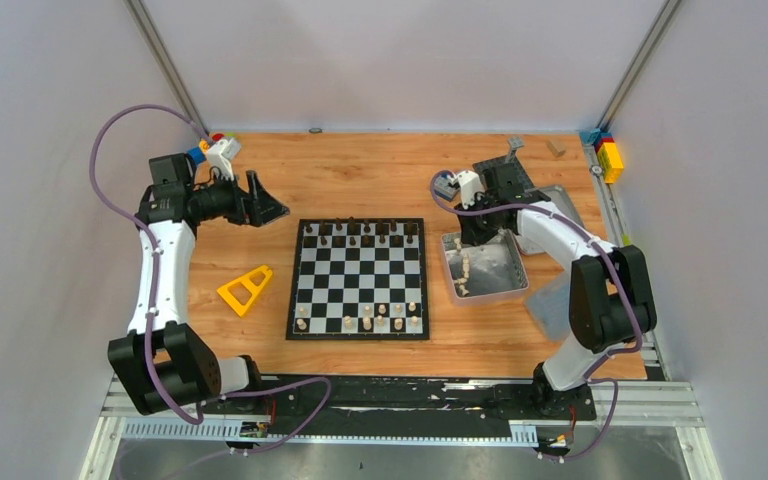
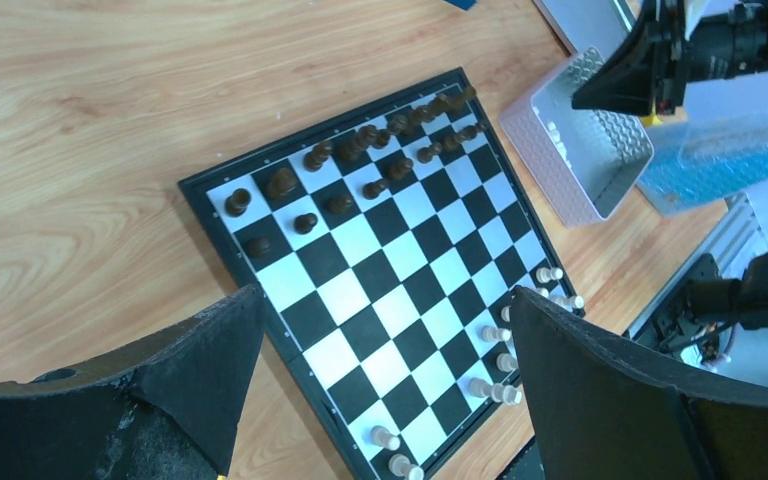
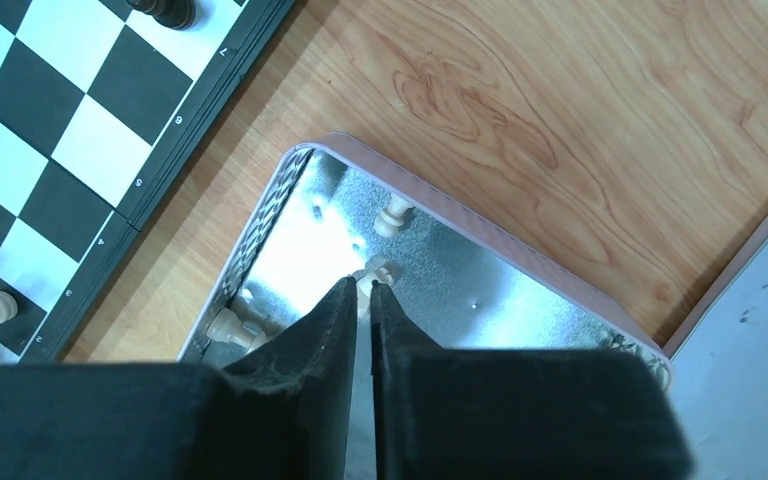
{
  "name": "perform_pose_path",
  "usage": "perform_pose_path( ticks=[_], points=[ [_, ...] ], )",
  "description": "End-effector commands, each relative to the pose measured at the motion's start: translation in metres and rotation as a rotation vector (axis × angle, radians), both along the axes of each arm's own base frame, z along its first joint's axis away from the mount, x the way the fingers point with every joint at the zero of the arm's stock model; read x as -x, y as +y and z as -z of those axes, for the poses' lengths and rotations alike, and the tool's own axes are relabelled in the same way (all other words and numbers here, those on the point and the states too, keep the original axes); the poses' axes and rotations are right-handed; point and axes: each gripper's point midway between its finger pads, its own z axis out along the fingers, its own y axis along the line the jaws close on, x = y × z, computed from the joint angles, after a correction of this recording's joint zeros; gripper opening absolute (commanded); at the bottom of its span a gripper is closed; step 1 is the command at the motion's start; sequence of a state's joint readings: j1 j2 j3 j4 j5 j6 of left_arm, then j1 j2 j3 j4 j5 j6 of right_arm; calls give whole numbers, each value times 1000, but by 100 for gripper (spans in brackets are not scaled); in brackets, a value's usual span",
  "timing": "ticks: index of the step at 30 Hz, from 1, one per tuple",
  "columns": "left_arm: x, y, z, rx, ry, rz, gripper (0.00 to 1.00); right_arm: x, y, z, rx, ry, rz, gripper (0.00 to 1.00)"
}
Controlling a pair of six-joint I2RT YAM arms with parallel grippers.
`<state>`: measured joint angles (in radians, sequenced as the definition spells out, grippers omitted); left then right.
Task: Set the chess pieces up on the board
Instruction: Pick up the chess piece from the storage box.
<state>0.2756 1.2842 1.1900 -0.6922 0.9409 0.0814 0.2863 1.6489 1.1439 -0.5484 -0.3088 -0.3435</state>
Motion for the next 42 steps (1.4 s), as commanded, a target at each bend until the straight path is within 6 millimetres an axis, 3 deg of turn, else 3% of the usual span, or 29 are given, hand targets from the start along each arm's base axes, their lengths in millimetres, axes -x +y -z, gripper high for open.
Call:
perform_pose_path(
  ticks=[1, 8, 11, 19, 32, 42],
  points=[
    [-1, -12, -6, -28, -70, 55, 98, -10, 8, -4, -38, 0, 6, 16],
    [0, -16, -4, -20, -71, 58, 99, -17, -3, 8, 3, -36, 77, 22],
    [1, -16, -4, -19, -75, 54, 99, -7, -8, 7, 15, -15, 86, 32],
    [-2, -16, 2, -12, -62, 49, 99, 25, -15, 26, 30, 103, 121, 42],
    [-1, -15, 4, -17, -61, 41, 100, 51, -8, 46, 31, 221, 93, 40],
    [-1, -15, 3, -21, -64, 41, 100, 43, -12, 53, 68, 218, 101, 21]
  ],
)
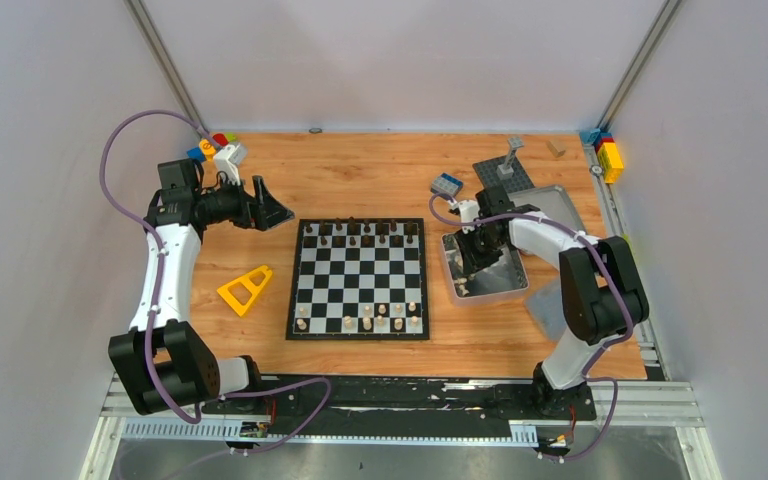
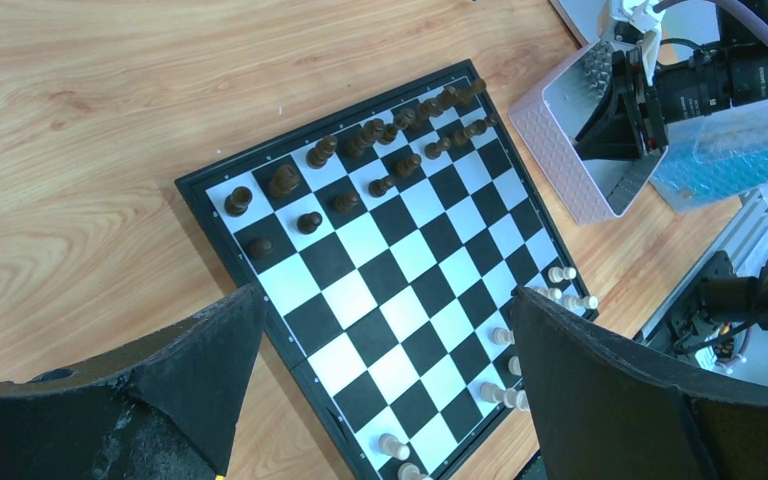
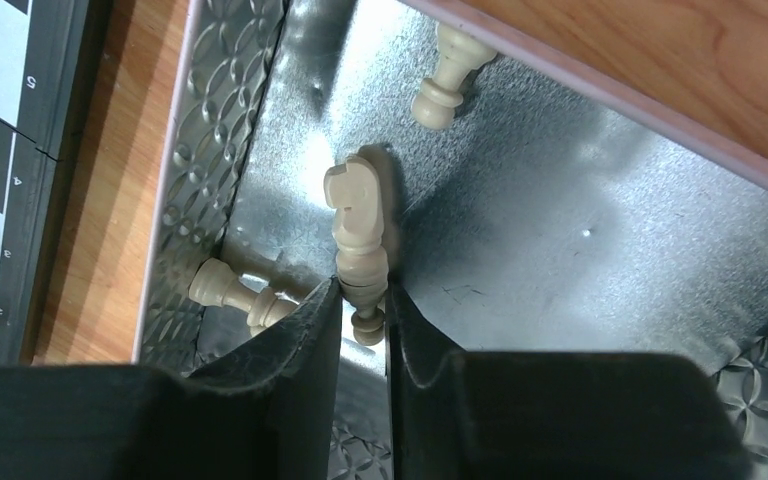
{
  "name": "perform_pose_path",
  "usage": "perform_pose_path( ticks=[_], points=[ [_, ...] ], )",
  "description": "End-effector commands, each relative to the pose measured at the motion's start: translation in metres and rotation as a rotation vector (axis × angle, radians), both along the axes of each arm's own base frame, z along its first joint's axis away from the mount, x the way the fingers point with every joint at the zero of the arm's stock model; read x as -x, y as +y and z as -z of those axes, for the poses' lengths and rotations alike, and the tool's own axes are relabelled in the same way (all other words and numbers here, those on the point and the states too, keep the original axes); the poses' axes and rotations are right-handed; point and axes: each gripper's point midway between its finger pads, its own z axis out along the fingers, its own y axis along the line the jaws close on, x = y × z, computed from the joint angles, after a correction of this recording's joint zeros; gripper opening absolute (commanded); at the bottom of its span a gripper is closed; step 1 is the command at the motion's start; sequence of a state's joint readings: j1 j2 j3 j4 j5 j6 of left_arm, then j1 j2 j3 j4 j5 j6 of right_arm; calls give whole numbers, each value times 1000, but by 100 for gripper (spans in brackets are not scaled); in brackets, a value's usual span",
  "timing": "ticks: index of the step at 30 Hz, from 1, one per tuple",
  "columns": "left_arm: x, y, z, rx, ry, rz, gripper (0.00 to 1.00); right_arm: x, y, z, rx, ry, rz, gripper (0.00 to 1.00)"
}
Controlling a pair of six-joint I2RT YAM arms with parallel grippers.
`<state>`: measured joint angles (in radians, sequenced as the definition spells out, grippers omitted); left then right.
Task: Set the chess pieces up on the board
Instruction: Pick up the chess piece from the storage box.
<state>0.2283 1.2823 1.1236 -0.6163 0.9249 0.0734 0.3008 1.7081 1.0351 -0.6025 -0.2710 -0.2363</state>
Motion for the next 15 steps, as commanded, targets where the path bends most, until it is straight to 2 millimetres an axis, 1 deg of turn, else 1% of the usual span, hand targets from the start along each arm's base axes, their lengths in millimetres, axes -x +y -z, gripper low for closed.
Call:
perform_pose_path(
  ticks=[1, 4, 8, 12, 15],
  points=[
    [0, -2, -13, -11, -62, 10, 100, -8, 0, -5, 12, -28, 3, 20],
    [0, -2, -13, -11, -60, 10, 100, -10, -5, -10, 17, -47, 3, 14],
    [0, -2, -12, -13, -62, 11, 100, -16, -10, -22, 16, -87, 2, 5],
    [1, -5, -16, -12, -83, 31, 100, -28, -15, -45, -10, -150, -10, 1],
    [5, -14, -22, -3, -109, 77, 100, -34, -11, -68, -51, -208, -57, 0]
  ],
)
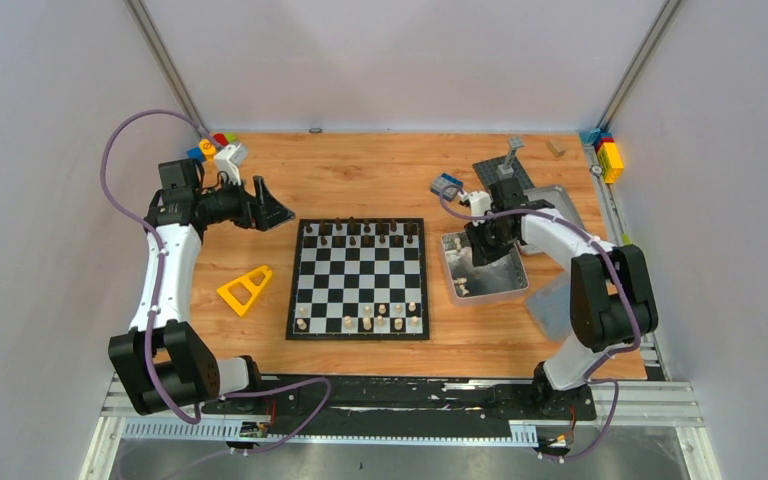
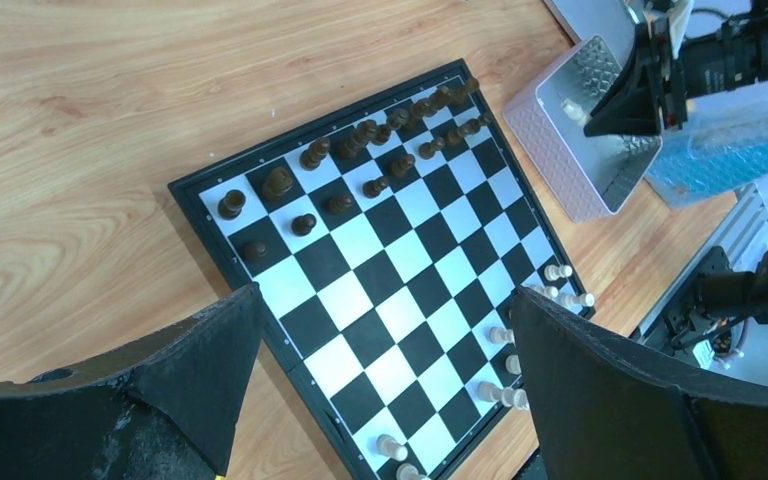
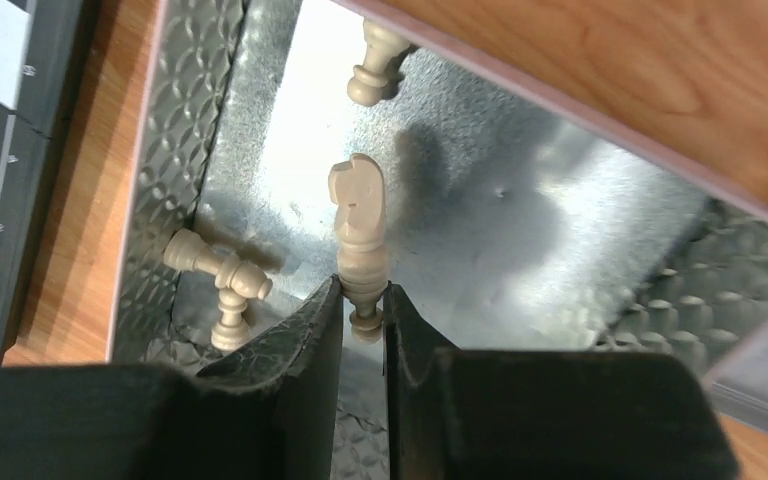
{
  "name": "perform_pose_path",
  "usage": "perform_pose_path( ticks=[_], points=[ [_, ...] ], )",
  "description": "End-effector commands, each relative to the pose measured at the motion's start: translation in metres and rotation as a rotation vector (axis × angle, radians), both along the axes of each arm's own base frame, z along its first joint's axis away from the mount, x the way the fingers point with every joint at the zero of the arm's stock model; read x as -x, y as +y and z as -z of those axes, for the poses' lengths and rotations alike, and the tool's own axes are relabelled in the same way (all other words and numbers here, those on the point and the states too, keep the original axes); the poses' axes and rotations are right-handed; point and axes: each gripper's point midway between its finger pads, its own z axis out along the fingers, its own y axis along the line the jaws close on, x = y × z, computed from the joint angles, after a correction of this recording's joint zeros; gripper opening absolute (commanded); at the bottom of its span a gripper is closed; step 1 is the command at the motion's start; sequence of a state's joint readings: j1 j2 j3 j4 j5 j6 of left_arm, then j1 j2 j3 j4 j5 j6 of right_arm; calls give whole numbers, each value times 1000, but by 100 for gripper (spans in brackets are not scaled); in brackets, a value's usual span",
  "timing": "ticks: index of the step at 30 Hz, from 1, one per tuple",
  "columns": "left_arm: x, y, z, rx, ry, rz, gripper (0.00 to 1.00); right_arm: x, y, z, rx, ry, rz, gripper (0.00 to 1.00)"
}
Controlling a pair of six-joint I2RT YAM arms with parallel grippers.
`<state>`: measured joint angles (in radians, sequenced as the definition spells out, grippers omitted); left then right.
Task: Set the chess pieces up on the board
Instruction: Pick up the chess piece from the storage box.
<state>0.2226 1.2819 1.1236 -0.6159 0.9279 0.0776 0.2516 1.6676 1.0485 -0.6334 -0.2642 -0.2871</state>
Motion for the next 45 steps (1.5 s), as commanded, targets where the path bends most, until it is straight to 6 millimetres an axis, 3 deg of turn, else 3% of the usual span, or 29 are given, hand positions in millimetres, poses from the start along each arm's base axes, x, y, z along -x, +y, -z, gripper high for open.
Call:
perform_pose_path(
  ticks=[1, 10, 18, 22, 26, 32, 40, 45],
  points=[
    [5, -14, -23, -4, -117, 84, 100, -26, 10, -62, -79, -184, -90, 0],
    [21, -72, -39, 29, -127, 317, 96, -22, 60, -147, -319, -347, -291, 0],
    [9, -126, -68, 235, 36, 390, 85, -25, 121, -185, -374, -506, -435, 0],
    [1, -151, -72, 312, 151, 425, 77, -25, 145, -196, -385, -547, -469, 0],
    [-2, -173, -62, 347, 261, 454, 71, -23, 165, -205, -406, -551, -491, 0],
    [0, -197, -40, 374, 435, 467, 60, -16, 188, -201, -402, -544, -528, 0],
    [-2, -204, -29, 372, 481, 464, 54, -14, 193, -199, -397, -541, -533, 0],
    [-2, -208, -26, 381, 499, 467, 46, -12, 195, -198, -400, -538, -535, 0]
  ],
)
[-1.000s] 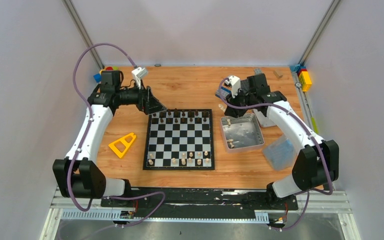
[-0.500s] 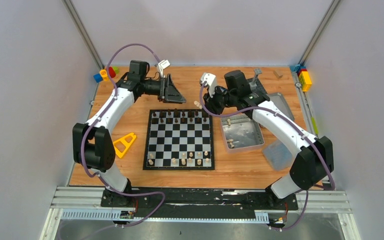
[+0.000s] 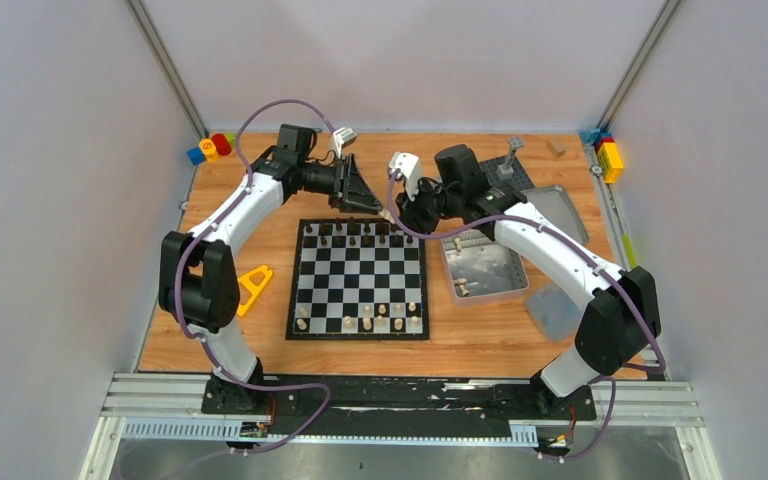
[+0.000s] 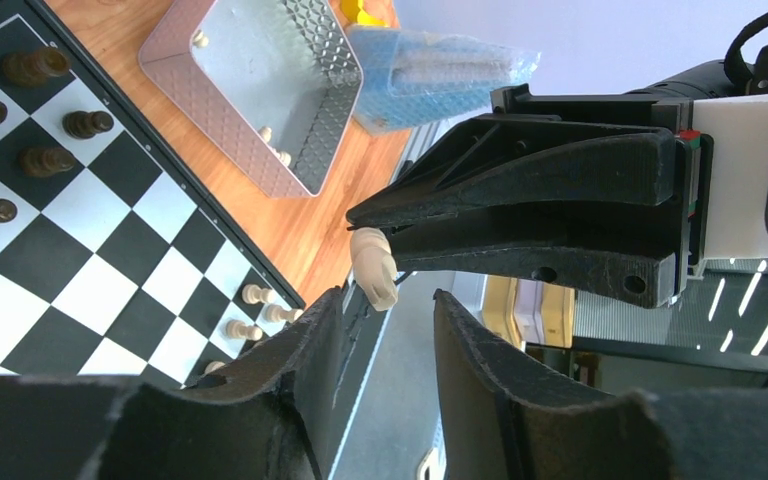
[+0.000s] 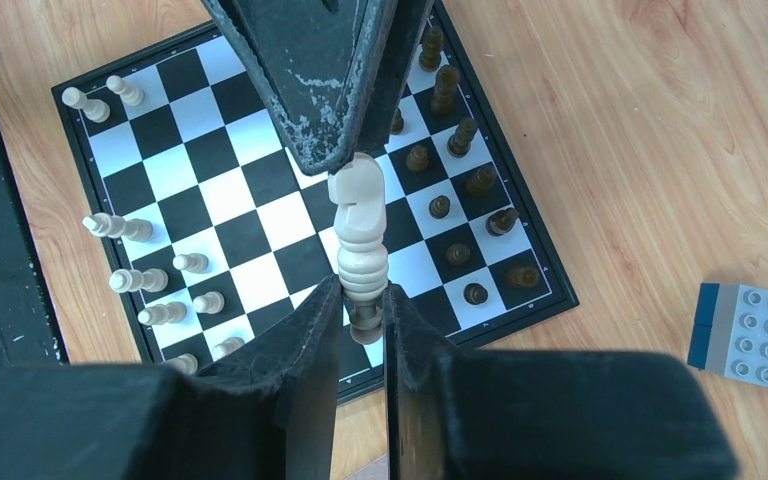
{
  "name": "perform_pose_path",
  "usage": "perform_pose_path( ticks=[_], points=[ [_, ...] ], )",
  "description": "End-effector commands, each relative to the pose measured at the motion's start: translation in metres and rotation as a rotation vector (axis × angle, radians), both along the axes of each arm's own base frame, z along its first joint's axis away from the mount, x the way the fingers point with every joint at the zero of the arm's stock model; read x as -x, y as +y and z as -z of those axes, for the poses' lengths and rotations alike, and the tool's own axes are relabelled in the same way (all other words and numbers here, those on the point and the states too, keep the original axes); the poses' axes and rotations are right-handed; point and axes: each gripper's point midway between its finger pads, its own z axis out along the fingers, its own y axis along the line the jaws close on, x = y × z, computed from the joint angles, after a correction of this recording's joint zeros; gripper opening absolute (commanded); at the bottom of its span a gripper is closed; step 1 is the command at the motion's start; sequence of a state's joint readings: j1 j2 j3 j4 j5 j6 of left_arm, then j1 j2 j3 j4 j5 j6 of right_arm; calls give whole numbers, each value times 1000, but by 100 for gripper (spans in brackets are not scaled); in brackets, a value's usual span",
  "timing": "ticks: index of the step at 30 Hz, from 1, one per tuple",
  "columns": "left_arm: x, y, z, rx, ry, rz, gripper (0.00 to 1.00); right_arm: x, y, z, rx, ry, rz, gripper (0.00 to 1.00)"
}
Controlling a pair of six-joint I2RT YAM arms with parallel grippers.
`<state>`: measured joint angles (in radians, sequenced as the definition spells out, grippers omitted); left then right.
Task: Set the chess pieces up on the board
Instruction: Pick up the chess piece from the storage box.
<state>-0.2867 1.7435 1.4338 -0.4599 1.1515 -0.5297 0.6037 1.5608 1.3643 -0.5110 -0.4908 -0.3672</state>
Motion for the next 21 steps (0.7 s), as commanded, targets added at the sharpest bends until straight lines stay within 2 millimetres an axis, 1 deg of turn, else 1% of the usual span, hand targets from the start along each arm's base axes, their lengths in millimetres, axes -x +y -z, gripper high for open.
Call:
perform_pose_path(
  ticks=[1, 9, 14, 21],
  points=[
    [-3, -7, -14, 38, -34, 22, 45, -8, 9, -24, -49, -57, 3, 0],
    [-2, -16, -11, 40, -25, 38, 43, -7, 11, -23, -43, -63, 1, 0],
    [-2, -18, -11, 45, -24, 43, 40, -7, 11, -22, -40, -63, 2, 0],
    [-1, -20, -10, 49, -21, 49, 29, -8, 10, -21, -36, -66, 7, 0]
  ],
)
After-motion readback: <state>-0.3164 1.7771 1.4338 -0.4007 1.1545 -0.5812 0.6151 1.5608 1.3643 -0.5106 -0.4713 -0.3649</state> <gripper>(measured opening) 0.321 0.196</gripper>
